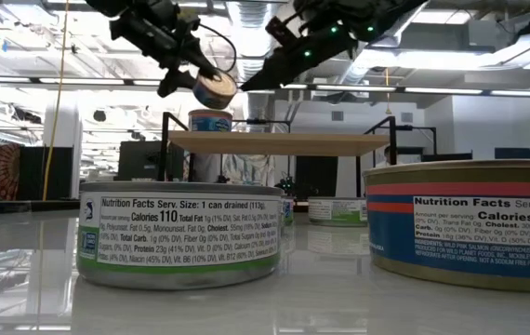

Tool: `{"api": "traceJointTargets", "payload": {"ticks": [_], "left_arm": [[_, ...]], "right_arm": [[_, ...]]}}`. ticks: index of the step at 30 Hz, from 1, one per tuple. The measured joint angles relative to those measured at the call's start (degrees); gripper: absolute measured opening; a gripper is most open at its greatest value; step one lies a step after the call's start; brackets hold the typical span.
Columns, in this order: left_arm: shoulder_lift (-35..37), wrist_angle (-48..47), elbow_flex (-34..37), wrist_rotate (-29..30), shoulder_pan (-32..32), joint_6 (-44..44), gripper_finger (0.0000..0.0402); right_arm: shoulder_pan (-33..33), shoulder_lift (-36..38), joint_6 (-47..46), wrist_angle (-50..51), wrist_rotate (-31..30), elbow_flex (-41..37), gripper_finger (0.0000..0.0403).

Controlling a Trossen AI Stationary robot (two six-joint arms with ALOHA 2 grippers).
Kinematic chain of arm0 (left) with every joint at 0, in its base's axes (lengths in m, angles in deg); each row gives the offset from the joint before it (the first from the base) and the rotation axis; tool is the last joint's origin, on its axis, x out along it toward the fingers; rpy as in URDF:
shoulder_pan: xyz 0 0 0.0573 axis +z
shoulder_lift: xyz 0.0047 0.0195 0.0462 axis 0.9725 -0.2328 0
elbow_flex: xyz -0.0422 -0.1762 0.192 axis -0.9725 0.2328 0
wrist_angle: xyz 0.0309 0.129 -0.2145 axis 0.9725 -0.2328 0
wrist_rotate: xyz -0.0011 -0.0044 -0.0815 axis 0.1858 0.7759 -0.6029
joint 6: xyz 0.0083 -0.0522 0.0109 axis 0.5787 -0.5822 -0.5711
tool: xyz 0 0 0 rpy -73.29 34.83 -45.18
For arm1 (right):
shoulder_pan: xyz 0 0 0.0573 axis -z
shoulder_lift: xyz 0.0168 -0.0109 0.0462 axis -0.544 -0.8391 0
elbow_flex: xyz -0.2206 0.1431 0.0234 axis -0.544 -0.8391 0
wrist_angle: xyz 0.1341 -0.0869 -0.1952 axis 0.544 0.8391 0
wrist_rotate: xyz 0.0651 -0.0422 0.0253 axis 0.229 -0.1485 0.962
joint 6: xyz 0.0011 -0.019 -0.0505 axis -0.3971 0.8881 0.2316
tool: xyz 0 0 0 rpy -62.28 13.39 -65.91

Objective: Stack canned seafood by type on shelf
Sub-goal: Stack the blue tuna can on top of the other blue tuna can on the shelf

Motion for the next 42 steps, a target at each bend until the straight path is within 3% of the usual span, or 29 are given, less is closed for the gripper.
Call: {"api": "traceJointTargets", "payload": {"ticks": [8,30,42], "left_arm": [[-4.3,2.2,-0.1,-0.3,-1.4,-2.2,0.0203],[-1.2,2.4,-0.2,-1.6,-2.3,-3.3,0.0196],[-1.4,0.9,-0.2,2.0,-5.3,-3.9,0.0198]], "right_arm": [[2.6,-4.1,0.3,7.3,2.6,5.2,0.037],[2.1,-4.0,0.2,6.8,4.6,5.2,0.0369],[0.1,-4.1,-2.8,7.1,4.9,5.1,0.0369]]}}
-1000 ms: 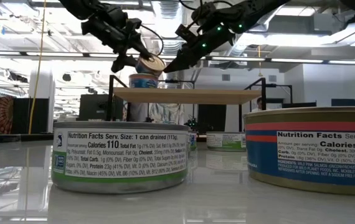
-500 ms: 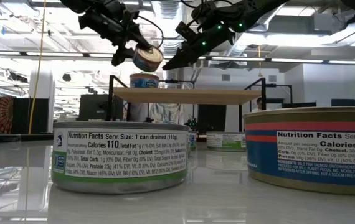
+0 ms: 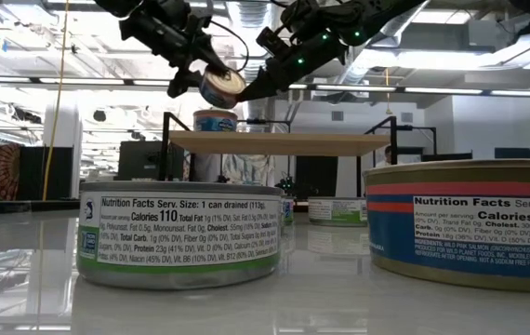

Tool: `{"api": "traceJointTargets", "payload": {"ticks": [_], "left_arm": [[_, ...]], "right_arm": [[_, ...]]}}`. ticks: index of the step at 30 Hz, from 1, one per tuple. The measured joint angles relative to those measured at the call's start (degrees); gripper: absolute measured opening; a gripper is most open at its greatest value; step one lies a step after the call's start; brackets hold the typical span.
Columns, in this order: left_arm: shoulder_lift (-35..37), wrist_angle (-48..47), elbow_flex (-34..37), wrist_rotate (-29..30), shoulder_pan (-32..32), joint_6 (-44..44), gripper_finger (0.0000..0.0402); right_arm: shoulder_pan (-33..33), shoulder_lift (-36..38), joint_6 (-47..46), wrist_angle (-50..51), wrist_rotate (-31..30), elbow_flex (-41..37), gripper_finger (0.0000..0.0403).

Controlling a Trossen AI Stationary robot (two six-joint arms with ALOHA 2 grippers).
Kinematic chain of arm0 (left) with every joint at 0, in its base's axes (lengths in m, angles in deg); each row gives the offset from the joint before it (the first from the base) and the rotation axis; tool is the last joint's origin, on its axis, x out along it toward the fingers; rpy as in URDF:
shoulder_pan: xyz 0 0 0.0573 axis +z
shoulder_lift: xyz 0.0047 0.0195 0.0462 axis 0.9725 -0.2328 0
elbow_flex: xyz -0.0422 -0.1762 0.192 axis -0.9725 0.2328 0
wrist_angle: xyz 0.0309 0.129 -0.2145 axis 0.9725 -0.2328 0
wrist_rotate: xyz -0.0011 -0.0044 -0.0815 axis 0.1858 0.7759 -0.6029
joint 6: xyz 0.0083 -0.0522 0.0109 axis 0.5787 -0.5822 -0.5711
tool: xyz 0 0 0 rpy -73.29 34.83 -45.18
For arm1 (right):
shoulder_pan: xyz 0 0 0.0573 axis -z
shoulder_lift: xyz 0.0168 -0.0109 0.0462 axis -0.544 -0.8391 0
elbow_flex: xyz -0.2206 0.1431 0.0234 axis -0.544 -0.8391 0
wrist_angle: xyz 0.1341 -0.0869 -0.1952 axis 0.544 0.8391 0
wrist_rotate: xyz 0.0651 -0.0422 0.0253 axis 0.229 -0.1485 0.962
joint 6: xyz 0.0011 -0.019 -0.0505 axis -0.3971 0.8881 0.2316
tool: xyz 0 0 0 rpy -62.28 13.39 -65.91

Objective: Stack canned seafood by type on shelf
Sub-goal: Stack the blue tuna can on top of the other blue tuna can on the shelf

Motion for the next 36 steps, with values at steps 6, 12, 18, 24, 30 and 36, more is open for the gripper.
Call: {"api": "traceJointTargets", "payload": {"ticks": [6,12,18,24,30,36], "left_arm": [[0.0,-1.5,0.0,3.0,-0.2,0.4,0.0201],[0.0,-1.7,0.0,3.7,-0.6,0.4,0.02],[0.0,-1.6,0.1,4.3,-2.2,0.0,0.02],[0.0,-1.2,0.1,5.8,-2.6,0.1,0.02],[0.0,-1.1,0.1,6.8,-2.7,0.4,0.0201],[0.0,-1.1,0.1,7.5,-2.7,0.4,0.0203]], "right_arm": [[0.0,0.0,-1.8,0.0,0.0,0.0,0.0369],[-0.3,0.0,-2.8,0.0,0.0,0.0,0.0369],[-0.7,0.0,-2.9,0.3,0.0,0.0,0.0369],[-0.6,0.0,-2.9,1.0,0.0,0.0,0.0369],[-0.6,0.0,-3.0,0.9,-0.1,0.0,0.0369],[-0.6,0.0,-3.1,0.7,-0.1,0.0,0.0369]]}}
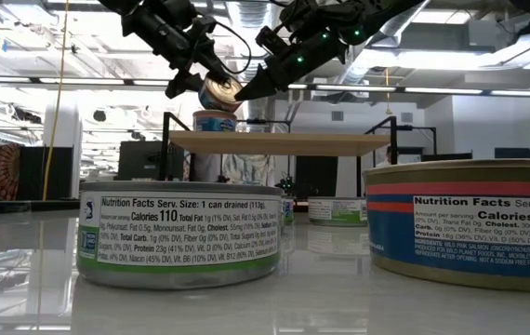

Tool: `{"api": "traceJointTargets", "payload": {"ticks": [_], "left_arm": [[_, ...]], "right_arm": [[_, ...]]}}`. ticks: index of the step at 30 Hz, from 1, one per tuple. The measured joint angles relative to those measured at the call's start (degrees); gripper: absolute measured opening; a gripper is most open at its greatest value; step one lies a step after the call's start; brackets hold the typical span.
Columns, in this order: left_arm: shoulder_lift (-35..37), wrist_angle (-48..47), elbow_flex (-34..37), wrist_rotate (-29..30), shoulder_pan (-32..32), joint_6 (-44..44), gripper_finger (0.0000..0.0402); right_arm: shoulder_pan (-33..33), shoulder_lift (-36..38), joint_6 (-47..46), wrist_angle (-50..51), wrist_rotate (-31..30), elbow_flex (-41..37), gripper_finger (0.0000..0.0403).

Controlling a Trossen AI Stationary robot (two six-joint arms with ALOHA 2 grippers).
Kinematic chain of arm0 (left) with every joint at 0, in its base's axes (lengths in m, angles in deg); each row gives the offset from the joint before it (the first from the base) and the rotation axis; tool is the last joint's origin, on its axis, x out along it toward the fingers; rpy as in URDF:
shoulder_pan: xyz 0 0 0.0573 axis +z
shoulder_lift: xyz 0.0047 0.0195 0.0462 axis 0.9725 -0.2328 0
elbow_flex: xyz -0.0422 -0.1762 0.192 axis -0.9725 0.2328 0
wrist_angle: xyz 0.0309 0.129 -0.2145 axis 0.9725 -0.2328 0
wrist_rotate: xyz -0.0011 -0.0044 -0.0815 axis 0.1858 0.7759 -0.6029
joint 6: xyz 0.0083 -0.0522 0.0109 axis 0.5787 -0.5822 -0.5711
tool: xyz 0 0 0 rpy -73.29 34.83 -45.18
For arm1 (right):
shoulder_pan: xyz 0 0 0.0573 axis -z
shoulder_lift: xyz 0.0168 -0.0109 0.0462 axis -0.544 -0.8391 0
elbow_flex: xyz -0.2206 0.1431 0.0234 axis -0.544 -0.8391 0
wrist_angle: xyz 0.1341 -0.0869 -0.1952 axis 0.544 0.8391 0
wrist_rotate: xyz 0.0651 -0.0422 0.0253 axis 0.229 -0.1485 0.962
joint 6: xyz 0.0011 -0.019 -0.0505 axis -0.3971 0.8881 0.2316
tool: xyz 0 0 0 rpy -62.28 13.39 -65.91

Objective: Stack canned seafood by type on shelf
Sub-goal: Stack the blue tuna can on top of the other blue tuna can on the shelf

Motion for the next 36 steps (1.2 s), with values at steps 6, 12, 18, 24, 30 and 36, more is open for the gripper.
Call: {"api": "traceJointTargets", "payload": {"ticks": [6,12,18,24,30,36], "left_arm": [[0.0,0.1,0.0,0.2,0.0,0.7,0.0221],[0.0,-0.1,0.0,1.3,0.0,2.1,0.0243],[0.0,-0.9,0.0,3.6,0.1,3.4,0.0247],[0.0,-1.3,0.0,4.4,0.8,3.8,0.0248],[0.0,-1.4,0.0,4.3,0.7,4.0,0.0248],[0.1,-3.3,-0.1,7.2,1.6,5.8,0.0248]], "right_arm": [[0.0,0.0,-0.1,-0.4,0.0,0.0,0.0369],[0.0,0.0,-0.2,-0.3,0.0,0.0,0.0369],[0.0,0.0,-0.4,-0.3,0.0,0.0,0.0369],[0.0,0.0,-0.7,-0.3,0.2,0.0,0.0369],[0.0,0.0,-0.7,-0.4,0.8,0.0,0.0369],[0.0,0.0,-0.7,-0.2,0.8,0.0,0.0369]]}}
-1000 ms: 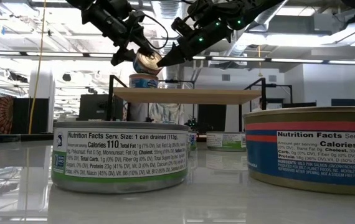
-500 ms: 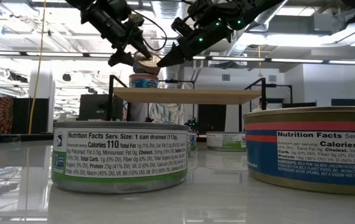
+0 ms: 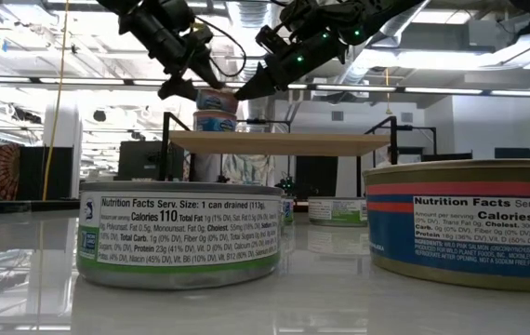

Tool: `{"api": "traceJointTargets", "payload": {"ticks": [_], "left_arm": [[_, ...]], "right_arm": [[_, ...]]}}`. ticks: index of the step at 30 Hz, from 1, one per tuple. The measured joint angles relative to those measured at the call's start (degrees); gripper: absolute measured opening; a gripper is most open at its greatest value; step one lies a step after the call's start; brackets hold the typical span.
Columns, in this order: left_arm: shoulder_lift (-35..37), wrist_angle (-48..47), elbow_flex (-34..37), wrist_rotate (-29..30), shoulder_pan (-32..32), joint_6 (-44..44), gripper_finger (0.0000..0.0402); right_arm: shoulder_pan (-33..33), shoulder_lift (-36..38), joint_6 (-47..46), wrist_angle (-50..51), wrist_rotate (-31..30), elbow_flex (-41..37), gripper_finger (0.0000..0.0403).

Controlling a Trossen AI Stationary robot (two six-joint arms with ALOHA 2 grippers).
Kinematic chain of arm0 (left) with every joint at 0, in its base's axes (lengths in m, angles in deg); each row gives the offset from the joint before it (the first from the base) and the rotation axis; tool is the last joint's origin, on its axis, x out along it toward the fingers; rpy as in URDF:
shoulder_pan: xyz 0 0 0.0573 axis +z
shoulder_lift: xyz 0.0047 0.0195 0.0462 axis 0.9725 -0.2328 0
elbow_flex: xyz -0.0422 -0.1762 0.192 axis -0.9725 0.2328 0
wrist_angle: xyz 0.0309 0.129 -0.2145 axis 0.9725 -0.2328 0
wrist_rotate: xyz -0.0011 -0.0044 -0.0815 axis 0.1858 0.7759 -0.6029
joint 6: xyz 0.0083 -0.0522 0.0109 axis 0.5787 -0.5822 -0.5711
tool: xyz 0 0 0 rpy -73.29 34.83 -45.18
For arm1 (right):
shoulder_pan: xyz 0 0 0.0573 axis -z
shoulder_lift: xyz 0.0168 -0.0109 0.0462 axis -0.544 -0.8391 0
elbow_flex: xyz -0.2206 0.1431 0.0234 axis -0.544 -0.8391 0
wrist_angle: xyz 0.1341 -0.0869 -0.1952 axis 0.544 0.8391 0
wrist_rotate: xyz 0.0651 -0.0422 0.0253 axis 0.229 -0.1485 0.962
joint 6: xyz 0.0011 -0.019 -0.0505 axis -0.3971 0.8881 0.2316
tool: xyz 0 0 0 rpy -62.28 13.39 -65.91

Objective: Stack canned seafood by type on shelf
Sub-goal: Stack the blue tuna can on top of the other blue tuna can on the shelf, then stack the blue tuna can on top of the other blue tuna cans on the shelf

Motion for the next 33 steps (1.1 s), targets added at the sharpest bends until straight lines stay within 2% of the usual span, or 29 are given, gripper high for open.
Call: {"api": "traceJointTargets", "payload": {"ticks": [9,15,19,22,25,27,33], "left_arm": [[0.0,-0.2,0.0,1.6,0.2,4.5,0.0248],[2.0,1.0,-2.5,7.0,0.1,13.3,0.0248],[5.5,3.1,-2.7,8.2,-1.6,20.7,0.0248],[8.1,3.1,-2.7,9.0,-5.3,27.1,0.0248],[10.0,0.3,-2.0,9.6,-10.8,33.0,0.0248],[11.4,-0.6,0.1,10.8,-15.5,35.7,0.0248],[13.5,2.2,9.0,20.5,-31.1,42.1,0.0248]], "right_arm": [[0.0,0.0,0.1,0.1,0.0,0.0,0.0369],[0.3,0.8,1.0,0.5,-2.6,0.0,0.0369],[0.4,3.6,1.4,3.3,-4.5,0.0,0.0369],[0.4,6.6,1.4,8.3,-7.7,0.0,0.0369],[-0.1,10.6,-0.3,11.1,-7.8,-2.0,0.0369],[-0.7,13.8,-1.5,10.7,-8.5,-6.1,0.0369],[-5.3,25.0,-5.6,4.4,-21.3,-21.6,0.0349]]}}
